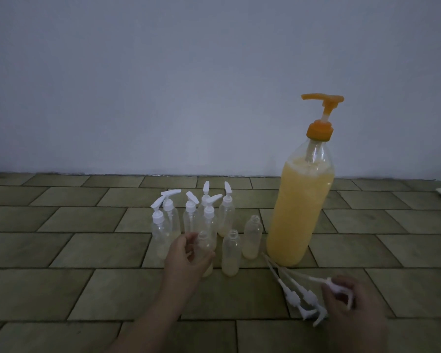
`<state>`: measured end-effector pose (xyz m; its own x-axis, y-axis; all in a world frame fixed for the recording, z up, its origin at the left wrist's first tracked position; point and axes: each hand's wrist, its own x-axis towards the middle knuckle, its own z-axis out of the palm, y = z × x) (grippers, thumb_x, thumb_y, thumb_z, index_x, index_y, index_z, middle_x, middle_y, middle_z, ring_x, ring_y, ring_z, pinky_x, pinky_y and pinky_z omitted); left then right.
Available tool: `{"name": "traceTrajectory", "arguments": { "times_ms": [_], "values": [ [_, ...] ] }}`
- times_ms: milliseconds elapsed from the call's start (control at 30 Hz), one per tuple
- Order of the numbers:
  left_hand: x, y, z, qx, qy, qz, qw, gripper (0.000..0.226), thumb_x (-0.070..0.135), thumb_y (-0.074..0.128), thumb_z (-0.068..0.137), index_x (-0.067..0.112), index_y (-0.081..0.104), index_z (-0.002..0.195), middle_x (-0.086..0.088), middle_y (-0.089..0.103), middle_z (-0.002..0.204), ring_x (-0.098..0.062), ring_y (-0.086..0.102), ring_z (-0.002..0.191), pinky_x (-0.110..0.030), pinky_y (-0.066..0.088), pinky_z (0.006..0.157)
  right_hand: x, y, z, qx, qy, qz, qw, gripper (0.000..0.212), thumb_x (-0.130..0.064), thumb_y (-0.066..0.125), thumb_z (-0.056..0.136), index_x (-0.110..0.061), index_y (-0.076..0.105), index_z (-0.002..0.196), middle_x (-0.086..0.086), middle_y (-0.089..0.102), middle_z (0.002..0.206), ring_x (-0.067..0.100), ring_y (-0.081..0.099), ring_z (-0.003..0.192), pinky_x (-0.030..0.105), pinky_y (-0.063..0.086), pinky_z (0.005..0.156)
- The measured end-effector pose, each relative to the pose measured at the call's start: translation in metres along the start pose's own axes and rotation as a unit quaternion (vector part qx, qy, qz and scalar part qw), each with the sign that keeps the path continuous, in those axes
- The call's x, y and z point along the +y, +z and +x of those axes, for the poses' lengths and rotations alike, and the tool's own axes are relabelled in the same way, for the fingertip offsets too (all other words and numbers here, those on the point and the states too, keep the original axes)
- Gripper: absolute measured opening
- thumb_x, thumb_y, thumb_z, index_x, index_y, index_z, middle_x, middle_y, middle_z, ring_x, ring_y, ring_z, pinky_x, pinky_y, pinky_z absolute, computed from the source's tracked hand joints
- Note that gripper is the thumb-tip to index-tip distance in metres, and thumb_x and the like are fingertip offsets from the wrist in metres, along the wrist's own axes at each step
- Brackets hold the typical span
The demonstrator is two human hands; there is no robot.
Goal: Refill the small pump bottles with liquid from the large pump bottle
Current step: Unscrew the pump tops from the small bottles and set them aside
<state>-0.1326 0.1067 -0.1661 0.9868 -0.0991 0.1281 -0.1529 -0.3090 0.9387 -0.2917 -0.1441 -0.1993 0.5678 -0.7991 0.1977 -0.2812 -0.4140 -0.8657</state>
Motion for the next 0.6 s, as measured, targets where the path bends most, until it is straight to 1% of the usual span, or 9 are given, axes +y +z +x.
{"name": "traceTrajectory", "arguments": {
  "times_ms": [67, 167, 267, 333, 367, 433, 533, 567, 600],
  "values": [
    [0.0, -0.001, 0.0, 0.0, -0.002, -0.004, 1.0, 0.049, 0.021, 0.078, 0.073, 0.029, 0.049, 0.113, 0.011, 0.053, 0.113, 0.001, 0.05, 0.1, -0.028, 0.047, 0.094, 0.005, 0.009, -0.011, -0.007, -0.053, -0.07, 0.996, 0.012, -0.026, 0.055, 0.081, -0.026, 0.066, 0.077, 0.001, 0.064, 0.079, -0.004, 0.053, 0.074, 0.002, 0.04, 0.07],
    [-0.002, -0.001, -0.001, -0.004, -0.009, -0.01, 1.0, 0.057, 0.02, 0.081, 0.07, 0.025, 0.05, 0.117, 0.012, 0.051, 0.115, 0.006, 0.048, 0.099, -0.03, 0.045, 0.098, -0.001, 0.025, -0.013, 0.07, -0.082, -0.116, 0.987, 0.037, -0.043, 0.049, 0.066, -0.011, 0.063, 0.077, 0.007, 0.053, 0.075, 0.015, 0.046, 0.068, 0.015, 0.039, 0.065],
    [-0.005, -0.003, -0.008, 0.019, -0.004, -0.043, 0.999, 0.058, 0.035, 0.076, 0.074, 0.023, 0.047, 0.123, 0.008, 0.049, 0.12, -0.003, 0.05, 0.106, -0.025, 0.046, 0.091, 0.0, 0.02, -0.012, 0.046, -0.095, -0.151, 0.983, 0.022, -0.02, 0.076, 0.068, -0.004, 0.066, 0.08, 0.015, 0.059, 0.078, 0.029, 0.055, 0.071, 0.036, 0.045, 0.07],
    [-0.005, -0.009, -0.017, 0.1, 0.02, -0.069, 0.992, 0.05, 0.053, 0.058, 0.081, 0.022, 0.047, 0.119, 0.002, 0.05, 0.114, -0.01, 0.052, 0.1, -0.02, 0.044, 0.079, 0.003, 0.023, -0.011, 0.025, -0.037, -0.15, 0.988, 0.034, 0.0, 0.088, 0.051, -0.01, 0.065, 0.074, 0.011, 0.057, 0.074, 0.037, 0.06, 0.071, 0.04, 0.046, 0.068],
    [-0.005, -0.013, -0.018, 0.155, 0.032, -0.068, 0.985, 0.049, 0.055, 0.05, 0.08, 0.021, 0.045, 0.115, -0.002, 0.049, 0.113, -0.015, 0.05, 0.099, -0.023, 0.043, 0.078, 0.002, 0.023, -0.014, 0.035, -0.044, -0.148, 0.987, 0.037, 0.004, 0.089, 0.048, -0.011, 0.065, 0.072, 0.012, 0.058, 0.074, 0.039, 0.061, 0.072, 0.04, 0.046, 0.068],
    [-0.01, -0.024, -0.011, 0.237, 0.018, -0.047, 0.97, 0.051, 0.046, 0.057, 0.08, 0.014, 0.041, 0.116, -0.01, 0.041, 0.119, -0.022, 0.042, 0.107, -0.037, 0.044, 0.088, -0.008, 0.021, -0.018, 0.03, -0.068, -0.142, 0.987, 0.033, 0.006, 0.087, 0.051, -0.005, 0.068, 0.076, 0.022, 0.066, 0.084, 0.042, 0.063, 0.081, 0.041, 0.046, 0.072],
    [-0.013, -0.039, 0.012, 0.192, -0.091, -0.032, 0.977, 0.074, 0.028, 0.074, 0.077, 0.01, 0.031, 0.134, -0.007, 0.032, 0.138, -0.024, 0.035, 0.126, -0.043, 0.039, 0.101, 0.006, 0.019, -0.017, -0.011, -0.062, -0.126, 0.99, 0.029, -0.012, 0.085, 0.059, -0.005, 0.071, 0.084, 0.021, 0.069, 0.093, 0.038, 0.065, 0.081, 0.043, 0.051, 0.072],
    [-0.014, -0.041, 0.019, 0.156, -0.108, -0.037, 0.981, 0.08, 0.029, 0.075, 0.076, 0.011, 0.029, 0.139, -0.005, 0.033, 0.142, -0.023, 0.036, 0.129, -0.04, 0.038, 0.1, 0.029, 0.017, -0.01, -0.036, -0.065, -0.129, 0.989, 0.038, -0.026, 0.084, 0.055, -0.012, 0.072, 0.088, 0.019, 0.069, 0.092, 0.036, 0.065, 0.077, 0.044, 0.052, 0.075],
    [-0.013, -0.042, 0.024, 0.13, -0.11, -0.043, 0.985, 0.081, 0.03, 0.075, 0.076, 0.011, 0.03, 0.14, -0.003, 0.036, 0.142, -0.022, 0.038, 0.128, -0.037, 0.038, 0.097, 0.05, 0.017, -0.005, -0.006, -0.074, -0.115, 0.991, 0.053, -0.044, 0.082, 0.048, -0.02, 0.071, 0.094, 0.019, 0.068, 0.091, 0.035, 0.065, 0.074, 0.047, 0.048, 0.084]
  ]
}}
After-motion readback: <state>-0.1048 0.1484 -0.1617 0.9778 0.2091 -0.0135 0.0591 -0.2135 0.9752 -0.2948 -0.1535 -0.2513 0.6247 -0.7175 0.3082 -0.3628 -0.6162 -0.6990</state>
